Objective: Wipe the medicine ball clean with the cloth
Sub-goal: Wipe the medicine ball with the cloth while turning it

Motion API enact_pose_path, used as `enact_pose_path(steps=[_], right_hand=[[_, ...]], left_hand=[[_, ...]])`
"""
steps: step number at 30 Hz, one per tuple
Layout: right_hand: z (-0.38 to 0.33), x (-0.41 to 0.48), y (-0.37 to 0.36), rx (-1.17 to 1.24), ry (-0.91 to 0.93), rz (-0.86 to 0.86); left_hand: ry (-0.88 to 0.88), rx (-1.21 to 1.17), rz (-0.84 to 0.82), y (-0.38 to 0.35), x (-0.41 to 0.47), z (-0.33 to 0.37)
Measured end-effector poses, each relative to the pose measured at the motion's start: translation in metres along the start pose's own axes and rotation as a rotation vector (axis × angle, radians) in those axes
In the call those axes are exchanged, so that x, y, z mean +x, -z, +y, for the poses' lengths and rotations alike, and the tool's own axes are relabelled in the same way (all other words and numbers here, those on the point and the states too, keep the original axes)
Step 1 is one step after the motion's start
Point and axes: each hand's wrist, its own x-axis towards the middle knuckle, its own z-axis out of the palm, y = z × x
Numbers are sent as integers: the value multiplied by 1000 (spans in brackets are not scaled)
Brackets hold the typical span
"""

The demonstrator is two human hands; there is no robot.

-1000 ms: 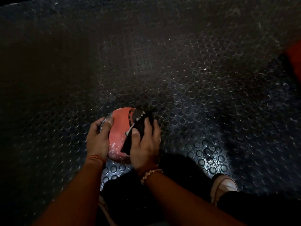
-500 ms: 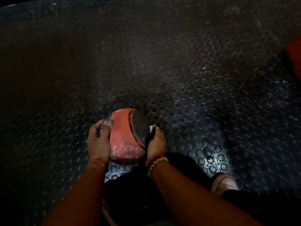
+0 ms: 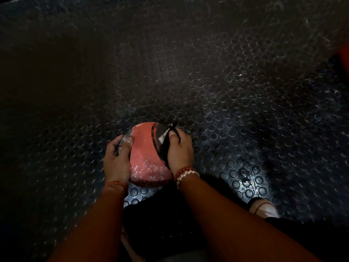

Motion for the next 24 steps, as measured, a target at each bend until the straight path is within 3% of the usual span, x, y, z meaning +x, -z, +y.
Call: enact_pose_path(steps=[8, 10, 13, 17, 20, 24], right_hand=[[27, 10, -1, 346, -387, 25], [29, -4, -3, 247, -291, 73], [18, -33, -8, 19, 16, 125], [1, -26, -3, -251, 266, -1], [-13, -1, 1, -300, 229, -108], [-24, 35, 5, -83, -30, -219]], left_hand=[[18, -10, 15, -1, 1, 0], [27, -7, 16, -1, 3, 1], [36, -9, 16, 1, 5, 1], [34, -2, 12, 1, 6, 0], [39, 8, 5, 2, 9, -4], [33, 44, 7, 0, 8, -5]])
